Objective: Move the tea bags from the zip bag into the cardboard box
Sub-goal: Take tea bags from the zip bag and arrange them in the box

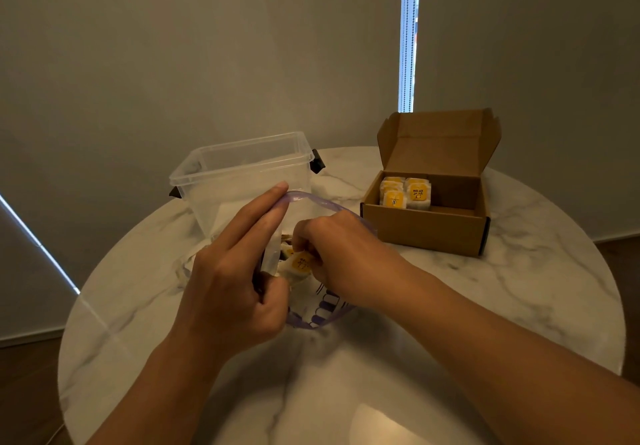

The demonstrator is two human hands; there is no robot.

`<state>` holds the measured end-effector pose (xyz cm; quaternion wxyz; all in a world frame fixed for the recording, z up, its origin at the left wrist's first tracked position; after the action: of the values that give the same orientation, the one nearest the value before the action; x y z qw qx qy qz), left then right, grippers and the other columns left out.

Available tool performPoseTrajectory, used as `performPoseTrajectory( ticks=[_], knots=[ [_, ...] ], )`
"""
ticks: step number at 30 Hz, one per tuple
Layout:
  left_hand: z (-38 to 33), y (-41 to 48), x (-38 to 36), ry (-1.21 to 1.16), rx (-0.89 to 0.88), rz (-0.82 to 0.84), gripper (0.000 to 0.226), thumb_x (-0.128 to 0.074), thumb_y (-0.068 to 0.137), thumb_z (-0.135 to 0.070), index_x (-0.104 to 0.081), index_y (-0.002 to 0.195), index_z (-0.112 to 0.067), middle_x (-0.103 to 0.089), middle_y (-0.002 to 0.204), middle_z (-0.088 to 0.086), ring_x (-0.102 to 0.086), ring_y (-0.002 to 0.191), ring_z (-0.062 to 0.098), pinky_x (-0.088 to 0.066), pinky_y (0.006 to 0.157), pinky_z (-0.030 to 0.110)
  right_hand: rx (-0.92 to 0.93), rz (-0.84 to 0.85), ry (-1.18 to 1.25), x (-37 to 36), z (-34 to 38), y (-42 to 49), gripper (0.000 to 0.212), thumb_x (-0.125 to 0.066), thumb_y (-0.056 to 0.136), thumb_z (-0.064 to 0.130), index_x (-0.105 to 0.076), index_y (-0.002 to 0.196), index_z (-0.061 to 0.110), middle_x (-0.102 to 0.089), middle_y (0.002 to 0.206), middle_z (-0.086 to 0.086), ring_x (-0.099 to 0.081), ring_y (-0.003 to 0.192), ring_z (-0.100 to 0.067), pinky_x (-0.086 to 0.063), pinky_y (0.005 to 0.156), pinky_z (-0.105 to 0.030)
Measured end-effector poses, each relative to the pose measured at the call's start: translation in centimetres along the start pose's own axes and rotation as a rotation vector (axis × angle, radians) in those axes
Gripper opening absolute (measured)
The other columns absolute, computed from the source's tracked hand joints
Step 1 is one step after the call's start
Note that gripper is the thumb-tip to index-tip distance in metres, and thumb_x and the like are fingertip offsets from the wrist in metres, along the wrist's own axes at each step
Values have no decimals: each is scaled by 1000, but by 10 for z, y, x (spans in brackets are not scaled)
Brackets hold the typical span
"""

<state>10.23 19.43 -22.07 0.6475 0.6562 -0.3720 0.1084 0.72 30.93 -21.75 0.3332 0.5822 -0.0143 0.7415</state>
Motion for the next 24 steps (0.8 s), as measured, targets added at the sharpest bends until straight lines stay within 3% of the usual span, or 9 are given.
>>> performPoseTrajectory(
  ticks=[3, 5, 9, 12, 18, 24],
  knots=[
    [0, 1, 1, -17, 2, -1, 67, -44, 73, -11, -51, 137, 5, -48, 148, 12, -47, 134, 6, -45, 96, 11, -31, 45, 28, 6, 4, -7, 23, -68, 86, 8, -65, 105, 20, -66, 99, -2, -61, 91, -19, -56, 81, -38],
    [-1, 1, 1, -21, 2, 2, 66, -44, 73, -11, -51, 138, 4, -48, 148, 11, -48, 133, 10, -45, 97, 11, -35, 24, 84, 13, 4, -17, 27, -70, 87, 12, -66, 111, 23, -66, 107, 2, -61, 96, -12, -56, 83, -28],
    [-2, 2, 1, -15, 4, 10, 66, -43, 73, -12, -52, 137, 4, -48, 148, 11, -51, 131, 15, -48, 96, 14, -69, -104, 256, 31, -4, -41, 20, -71, 86, 15, -71, 102, 28, -65, 91, 17, -62, 84, 1, -53, 72, -9],
    [-4, 3, 2, -17, 5, 5, 66, -43, 73, -13, -53, 136, 5, -49, 147, 11, -52, 128, 13, -51, 90, 15, -115, -113, 405, 44, -13, -52, 18, -73, 84, 12, -73, 93, 27, -68, 84, 16, -65, 84, 2, -56, 73, -15],
    [-3, 2, 1, -8, -4, -6, 65, -43, 75, -16, -51, 137, 3, -48, 147, 8, -53, 130, 22, -55, 93, 25, -200, -114, 623, 84, -42, -61, 16, -74, 79, 7, -75, 92, 16, -74, 86, 2, -72, 79, -15, -60, 67, -26],
    [0, 2, 2, -30, -11, 11, 65, -43, 76, -19, -51, 138, 2, -46, 149, 6, -45, 134, 3, -47, 94, 10, -264, -249, 645, 125, -90, -49, 16, -73, 77, -2, -73, 91, 4, -73, 85, -14, -72, 73, -23, -60, 65, -28]
  ],
)
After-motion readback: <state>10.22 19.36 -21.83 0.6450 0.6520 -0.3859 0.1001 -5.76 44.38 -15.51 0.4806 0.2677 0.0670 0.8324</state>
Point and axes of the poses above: each hand's wrist, its own y-axis towards the middle knuckle, its own x-axis out of the back of the hand, z = x × y, the point moved 2 cm from there along y, towards the middle knuckle
